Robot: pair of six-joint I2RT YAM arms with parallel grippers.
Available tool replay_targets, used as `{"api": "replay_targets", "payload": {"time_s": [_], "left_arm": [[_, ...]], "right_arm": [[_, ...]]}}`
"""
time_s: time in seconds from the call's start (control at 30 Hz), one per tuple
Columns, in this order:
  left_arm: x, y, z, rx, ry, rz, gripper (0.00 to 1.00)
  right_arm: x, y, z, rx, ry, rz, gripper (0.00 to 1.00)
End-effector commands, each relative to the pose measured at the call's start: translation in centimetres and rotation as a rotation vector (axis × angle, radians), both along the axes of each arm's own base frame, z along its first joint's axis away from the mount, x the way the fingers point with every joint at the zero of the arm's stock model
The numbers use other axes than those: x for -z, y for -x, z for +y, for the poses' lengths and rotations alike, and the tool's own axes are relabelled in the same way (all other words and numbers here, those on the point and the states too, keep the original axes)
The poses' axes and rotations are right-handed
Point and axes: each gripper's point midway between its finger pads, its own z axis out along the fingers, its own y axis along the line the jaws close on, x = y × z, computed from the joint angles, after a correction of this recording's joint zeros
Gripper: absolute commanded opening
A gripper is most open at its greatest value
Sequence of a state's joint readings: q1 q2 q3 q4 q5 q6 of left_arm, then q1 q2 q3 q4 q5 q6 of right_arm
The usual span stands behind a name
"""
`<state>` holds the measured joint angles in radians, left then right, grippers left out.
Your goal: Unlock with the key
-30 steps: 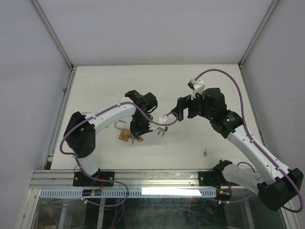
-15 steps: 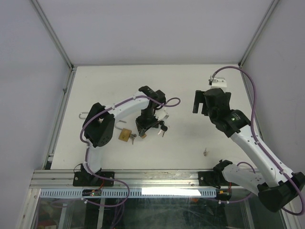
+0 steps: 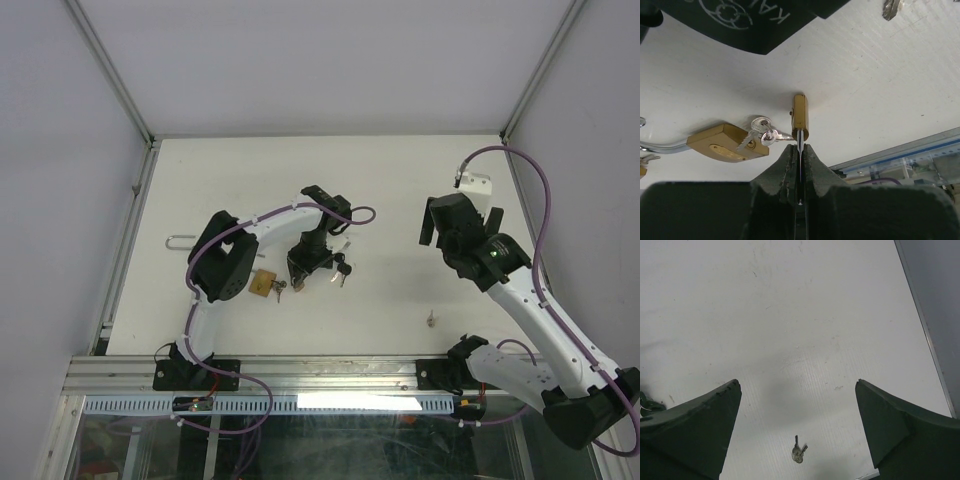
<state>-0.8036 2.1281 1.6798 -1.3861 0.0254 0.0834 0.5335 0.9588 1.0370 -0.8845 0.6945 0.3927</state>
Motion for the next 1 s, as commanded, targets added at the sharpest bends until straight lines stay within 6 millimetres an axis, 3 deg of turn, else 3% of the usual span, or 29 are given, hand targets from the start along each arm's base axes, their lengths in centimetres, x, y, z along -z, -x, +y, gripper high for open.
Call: {"api": "replay_targets", "payload": {"time_s": [0.0, 0.07, 0.17, 0.23, 0.27, 0.43, 0.6, 0.7, 0.8, 0.97], "left_arm": [[0.6, -0.6, -0.1, -0.057, -0.019, -0.036, 0.09], [0.7, -0.5, -0.1, -0.055, -0.016, -0.028, 0.14], [0.6, -0.4, -0.3, -0.050, -0.004, -0.021, 0.42], [0.3, -0.4, -0.4, -0.044, 0.004, -0.018, 0.75], [0.2, -0.4, -0.4, -0.044, 0.007, -0.022, 0.96], [-2.0, -1.7, -1.8, -0.034, 0.085, -0.082, 0.99], [-8.6, -5.3, -5.8, 0.023, 0.328, -0.275, 0.99], [-11.4, -8.7, -6.2, 0.032, 0.444, -0.514, 0.99], [-14.8, -11.9, -5.3, -0.067, 0.581, -0.707, 0.99], [-20.0, -13.1, -5.7, -0.157, 0.793, -0.810, 0.99]], "right_arm": [[-1.5, -0.2, -0.5, 0.054, -0.027, -0.066, 1.00], [-1.5, -0.3, -0.4, 0.049, -0.036, -0.071, 0.99], [-1.8, -0.3, -0.2, 0.036, -0.049, -0.078, 1.00], [-2.0, -0.3, 0.0, 0.029, -0.057, -0.081, 1.00], [-1.9, -0.3, 0.1, 0.027, -0.058, -0.079, 1.00], [0.1, 0.5, -0.2, 0.085, -0.098, -0.005, 1.00], [6.0, 4.1, -0.1, 0.243, -0.269, 0.244, 0.99], [9.2, 6.1, 0.9, 0.299, -0.398, 0.335, 0.90], [12.0, 7.8, 1.2, 0.395, -0.480, 0.389, 0.78], [15.6, 9.4, 1.0, 0.589, -0.522, 0.435, 0.67]]}}
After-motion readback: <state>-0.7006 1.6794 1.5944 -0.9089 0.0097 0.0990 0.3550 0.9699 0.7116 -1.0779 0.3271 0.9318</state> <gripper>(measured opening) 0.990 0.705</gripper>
